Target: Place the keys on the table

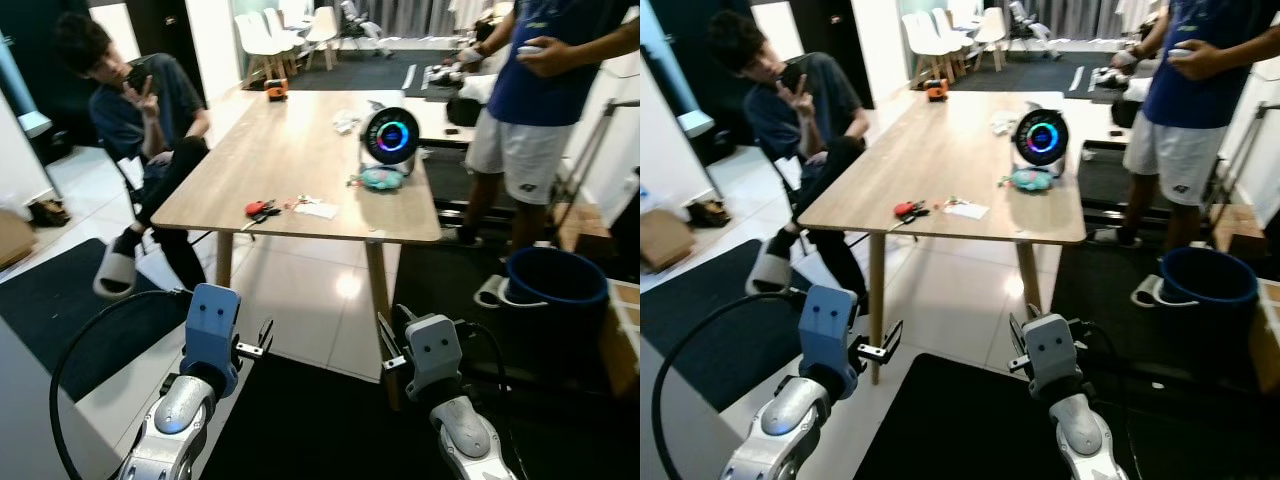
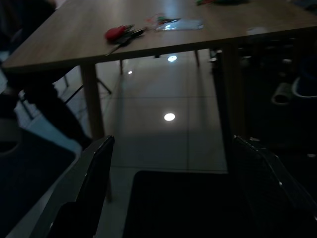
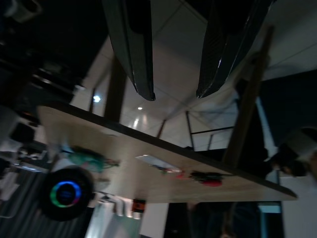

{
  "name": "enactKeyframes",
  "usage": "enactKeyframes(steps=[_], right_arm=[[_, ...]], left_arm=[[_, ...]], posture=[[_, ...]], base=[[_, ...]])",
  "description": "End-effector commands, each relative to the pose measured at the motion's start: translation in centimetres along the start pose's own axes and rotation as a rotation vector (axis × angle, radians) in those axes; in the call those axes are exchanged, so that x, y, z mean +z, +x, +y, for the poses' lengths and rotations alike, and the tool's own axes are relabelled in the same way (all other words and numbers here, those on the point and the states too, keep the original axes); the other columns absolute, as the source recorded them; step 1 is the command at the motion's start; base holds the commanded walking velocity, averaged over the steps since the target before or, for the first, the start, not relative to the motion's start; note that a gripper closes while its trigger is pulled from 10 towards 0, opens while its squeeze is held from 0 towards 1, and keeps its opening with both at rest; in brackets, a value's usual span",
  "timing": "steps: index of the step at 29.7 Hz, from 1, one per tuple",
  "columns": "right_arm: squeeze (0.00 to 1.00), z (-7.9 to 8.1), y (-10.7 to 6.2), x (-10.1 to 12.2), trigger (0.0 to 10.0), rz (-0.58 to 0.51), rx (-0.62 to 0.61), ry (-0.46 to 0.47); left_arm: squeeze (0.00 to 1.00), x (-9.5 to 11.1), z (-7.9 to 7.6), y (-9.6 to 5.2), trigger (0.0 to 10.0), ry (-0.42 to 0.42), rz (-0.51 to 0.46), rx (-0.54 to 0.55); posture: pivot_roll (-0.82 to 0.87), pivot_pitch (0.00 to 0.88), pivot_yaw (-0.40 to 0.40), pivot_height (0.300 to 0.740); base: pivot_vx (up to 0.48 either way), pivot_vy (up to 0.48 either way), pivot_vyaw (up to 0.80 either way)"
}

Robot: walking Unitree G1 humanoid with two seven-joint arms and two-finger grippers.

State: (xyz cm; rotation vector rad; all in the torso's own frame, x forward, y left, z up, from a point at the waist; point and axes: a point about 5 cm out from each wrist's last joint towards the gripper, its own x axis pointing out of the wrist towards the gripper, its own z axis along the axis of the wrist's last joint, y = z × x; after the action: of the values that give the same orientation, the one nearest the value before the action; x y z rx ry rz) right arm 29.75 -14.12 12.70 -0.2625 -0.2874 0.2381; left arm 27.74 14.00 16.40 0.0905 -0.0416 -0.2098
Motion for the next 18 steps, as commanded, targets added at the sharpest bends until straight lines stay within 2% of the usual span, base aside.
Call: enactKeyframes(steps=[1,18], right_arm=[[0.0,0.36,-0.1,-0.09,10.0,0.004,0.017,0.003],[0.0,0.63,-0.07,-0.04,10.0,0.001,0.029,0.004]], left_arm=[[0.28,-0.16,-0.12,-0.07,10.0,-0.002,0.007,0.0],[0.28,-0.21,-0.17,-0.09,10.0,-0.002,0.01,0.0]], posture=[[0.13,0.103,0.047,0.74],[0.13,0.106,0.045,0.74]], base=[[0.0,0.0,0.69],[0.0,0.0,0.79]])
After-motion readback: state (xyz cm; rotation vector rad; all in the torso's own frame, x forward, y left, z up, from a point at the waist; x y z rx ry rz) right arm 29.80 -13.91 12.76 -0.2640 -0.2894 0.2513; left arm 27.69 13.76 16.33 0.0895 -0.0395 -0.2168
